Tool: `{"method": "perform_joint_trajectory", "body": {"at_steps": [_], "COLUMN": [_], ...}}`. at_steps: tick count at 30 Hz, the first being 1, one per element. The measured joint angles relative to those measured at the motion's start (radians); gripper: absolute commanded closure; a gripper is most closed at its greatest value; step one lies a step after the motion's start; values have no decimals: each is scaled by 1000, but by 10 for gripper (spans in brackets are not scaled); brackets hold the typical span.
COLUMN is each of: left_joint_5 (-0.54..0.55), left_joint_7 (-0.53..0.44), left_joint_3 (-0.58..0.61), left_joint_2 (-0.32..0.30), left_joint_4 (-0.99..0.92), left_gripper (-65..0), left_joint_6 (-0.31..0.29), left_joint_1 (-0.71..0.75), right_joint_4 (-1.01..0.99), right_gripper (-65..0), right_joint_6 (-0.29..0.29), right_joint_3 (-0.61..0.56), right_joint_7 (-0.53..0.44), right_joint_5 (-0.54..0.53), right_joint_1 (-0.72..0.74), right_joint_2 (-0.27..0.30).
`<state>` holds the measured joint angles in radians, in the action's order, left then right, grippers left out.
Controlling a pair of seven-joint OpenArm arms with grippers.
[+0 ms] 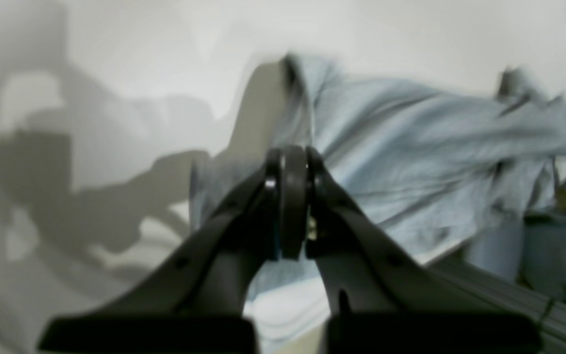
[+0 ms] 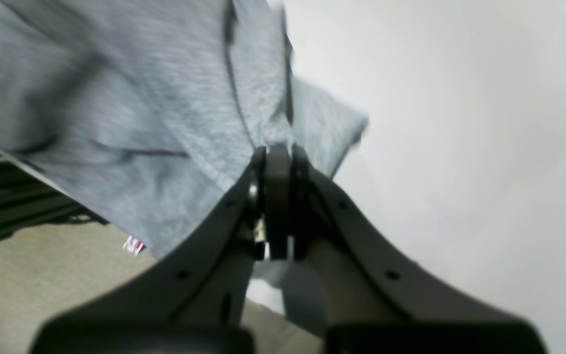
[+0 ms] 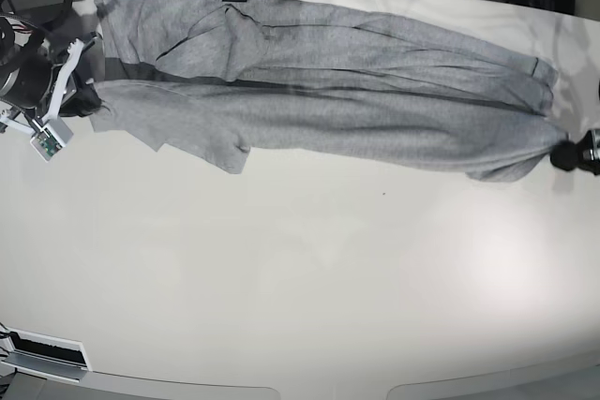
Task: Layout the t-shirt on the table in an organized manner, then fold the t-shirt properly
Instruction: 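Hold both shirt ends and stretch the folded shirt lengthwise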
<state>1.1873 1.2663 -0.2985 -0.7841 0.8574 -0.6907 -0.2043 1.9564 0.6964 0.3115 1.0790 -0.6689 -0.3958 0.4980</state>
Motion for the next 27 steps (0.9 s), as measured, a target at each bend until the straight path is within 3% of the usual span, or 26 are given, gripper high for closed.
{"method": "perform_joint_trajectory", "body": {"at_steps": [10,17,18,22,23,27], "left_joint_5": [-19,-20,-20,-22,-16,19], "left_joint_7": [-12,-18,-29,-73,-81,-126], "left_joint_3": [1,1,1,1,1,1], "left_joint_2": [-7,-47,-46,-45,-45,-44], "left_joint_4": [-1,-1,-1,0,0,0], "left_gripper": [0,0,-45,-363,-394,-401], "left_joint_6": [0,0,0,0,0,0], "left_joint_1": [44,43,44,43,43,44], "right_joint_4": [-59,-59,-59,-59,-59,-59], "right_gripper": [0,0,0,0,0,0], "right_joint_6": [0,0,0,0,0,0], "right_joint_3": [0,0,0,0,0,0], "right_joint_7": [-9,-8,-8,-8,-8,-8], "right_joint_5": [0,-1,-1,-3,-3,-3], "right_joint_1": [5,5,5,5,5,5], "right_joint_2": [0,0,0,0,0,0]}}
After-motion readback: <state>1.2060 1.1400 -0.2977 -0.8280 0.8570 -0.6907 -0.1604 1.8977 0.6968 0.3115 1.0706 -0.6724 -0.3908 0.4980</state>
